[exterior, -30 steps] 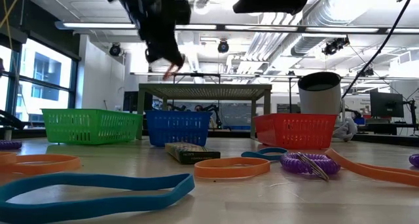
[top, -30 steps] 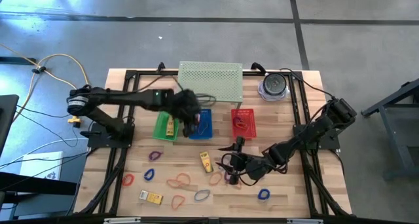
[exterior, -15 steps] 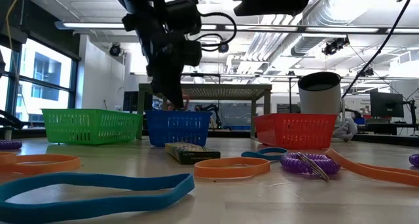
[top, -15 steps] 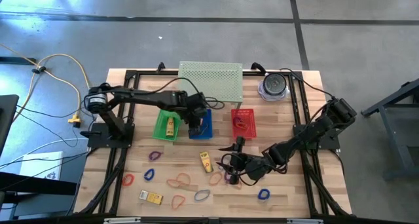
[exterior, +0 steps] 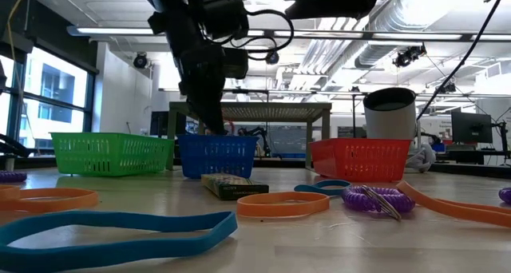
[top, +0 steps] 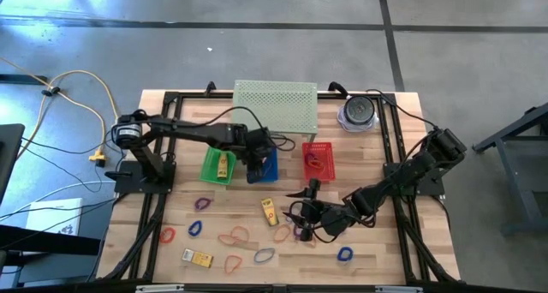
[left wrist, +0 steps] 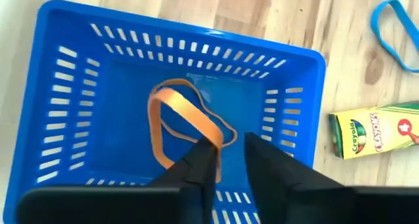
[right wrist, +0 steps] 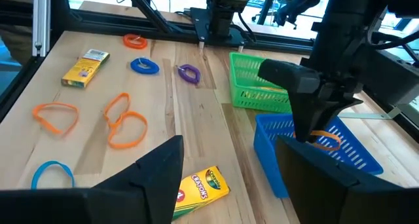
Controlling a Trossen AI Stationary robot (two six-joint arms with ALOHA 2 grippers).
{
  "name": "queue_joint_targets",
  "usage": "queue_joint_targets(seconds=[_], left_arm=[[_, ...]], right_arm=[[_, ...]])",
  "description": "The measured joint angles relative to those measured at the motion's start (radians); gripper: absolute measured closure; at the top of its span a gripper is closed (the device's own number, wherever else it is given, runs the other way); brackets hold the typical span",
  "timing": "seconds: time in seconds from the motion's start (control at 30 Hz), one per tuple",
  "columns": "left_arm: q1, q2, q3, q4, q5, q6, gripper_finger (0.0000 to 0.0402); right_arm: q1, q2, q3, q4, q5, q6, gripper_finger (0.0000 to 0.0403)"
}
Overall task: Pick & Place Office Desk Supplies
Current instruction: Put the orange rubber band into the blue bin
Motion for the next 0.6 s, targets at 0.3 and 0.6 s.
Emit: queue_joint_targets(seconds=[0.3,0.6], left_arm=[[-0.003,0.0,0.036,-0.034,-0.037,-0.115,0.0267],[-0.017,0.001,0.052,-0.137,-0.082,-0.05,0.0265]], right_arm=[[0.0,0.0,0.0,-0.002,0.0,-0.002,0.0172],[0.0,0.0,0.0,-0.002,0.003,-0.012,0.0172]])
